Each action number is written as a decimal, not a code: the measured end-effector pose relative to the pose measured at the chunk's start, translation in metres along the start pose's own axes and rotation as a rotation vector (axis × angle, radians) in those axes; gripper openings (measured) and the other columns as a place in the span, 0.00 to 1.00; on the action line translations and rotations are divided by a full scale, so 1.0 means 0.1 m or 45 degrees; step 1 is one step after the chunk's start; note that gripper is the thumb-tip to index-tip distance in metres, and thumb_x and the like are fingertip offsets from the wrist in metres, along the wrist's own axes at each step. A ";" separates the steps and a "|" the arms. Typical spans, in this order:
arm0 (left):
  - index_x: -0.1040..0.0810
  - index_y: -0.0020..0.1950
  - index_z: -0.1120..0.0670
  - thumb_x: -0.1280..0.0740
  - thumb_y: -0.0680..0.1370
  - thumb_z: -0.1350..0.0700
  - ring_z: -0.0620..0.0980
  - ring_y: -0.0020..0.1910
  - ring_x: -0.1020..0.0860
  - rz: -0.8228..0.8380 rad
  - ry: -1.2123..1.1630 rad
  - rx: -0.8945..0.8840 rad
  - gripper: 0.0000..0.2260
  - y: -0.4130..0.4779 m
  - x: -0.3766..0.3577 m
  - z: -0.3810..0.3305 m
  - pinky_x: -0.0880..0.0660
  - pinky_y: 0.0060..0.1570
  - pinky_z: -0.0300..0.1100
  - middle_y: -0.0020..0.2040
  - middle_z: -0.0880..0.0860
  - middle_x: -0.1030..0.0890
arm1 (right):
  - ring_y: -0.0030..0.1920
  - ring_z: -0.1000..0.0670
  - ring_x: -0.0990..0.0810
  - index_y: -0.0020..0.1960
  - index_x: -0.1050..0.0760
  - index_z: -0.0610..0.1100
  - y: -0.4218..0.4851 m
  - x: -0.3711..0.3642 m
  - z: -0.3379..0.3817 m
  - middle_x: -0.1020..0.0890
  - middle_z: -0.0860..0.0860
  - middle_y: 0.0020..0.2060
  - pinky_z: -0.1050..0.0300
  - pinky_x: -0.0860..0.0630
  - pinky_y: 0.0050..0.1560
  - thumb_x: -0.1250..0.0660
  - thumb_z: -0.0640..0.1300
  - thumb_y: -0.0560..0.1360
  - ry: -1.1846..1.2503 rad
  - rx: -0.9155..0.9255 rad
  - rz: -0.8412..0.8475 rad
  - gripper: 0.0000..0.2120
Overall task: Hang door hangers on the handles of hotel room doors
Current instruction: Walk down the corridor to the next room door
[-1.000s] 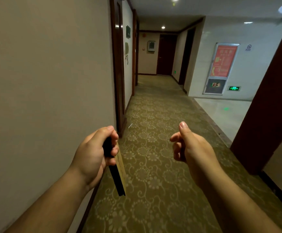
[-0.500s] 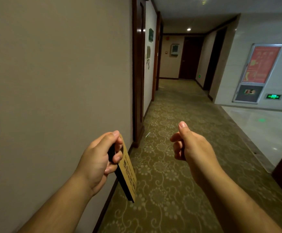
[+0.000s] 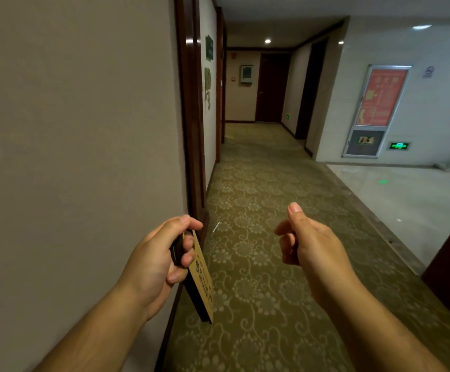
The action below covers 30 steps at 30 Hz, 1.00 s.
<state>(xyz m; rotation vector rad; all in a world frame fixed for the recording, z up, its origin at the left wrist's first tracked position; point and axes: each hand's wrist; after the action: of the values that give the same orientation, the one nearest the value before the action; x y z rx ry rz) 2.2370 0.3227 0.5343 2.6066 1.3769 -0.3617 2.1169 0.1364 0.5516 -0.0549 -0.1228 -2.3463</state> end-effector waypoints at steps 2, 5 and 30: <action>0.19 0.45 0.55 0.31 0.73 0.48 0.46 0.30 0.33 0.029 -0.005 0.013 0.10 0.35 -0.03 0.04 0.45 0.21 0.37 0.35 0.52 0.30 | 0.26 0.55 0.29 0.42 0.20 0.39 0.31 -0.01 -0.05 0.28 0.53 0.25 0.55 0.27 0.37 0.43 0.60 0.80 -0.002 0.002 -0.030 0.26; 0.18 0.44 0.53 0.31 0.72 0.47 0.46 0.30 0.33 0.058 0.016 0.040 0.11 0.87 -0.12 0.11 0.44 0.20 0.35 0.35 0.51 0.29 | 0.27 0.55 0.29 0.41 0.20 0.40 0.78 0.01 -0.12 0.27 0.53 0.25 0.55 0.26 0.37 0.43 0.60 0.80 -0.003 0.008 -0.074 0.26; 0.25 0.42 0.55 0.41 0.81 0.51 0.47 0.28 0.31 -0.067 0.185 0.021 0.12 4.81 -1.29 0.66 0.38 0.29 0.43 0.33 0.51 0.29 | 0.28 0.54 0.26 0.40 0.20 0.42 4.97 0.53 -0.56 0.24 0.51 0.26 0.55 0.27 0.37 0.43 0.61 0.79 0.011 -0.009 0.011 0.26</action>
<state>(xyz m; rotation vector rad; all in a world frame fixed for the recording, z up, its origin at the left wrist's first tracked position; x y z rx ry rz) 2.5570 -0.0652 0.5269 2.6606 1.4961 -0.1950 2.4338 -0.2536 0.5354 -0.0487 -0.1099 -2.3383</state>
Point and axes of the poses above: each hand's wrist, its own y-axis towards the middle knuckle, its own x-axis out of the back of the hand, z = x × y
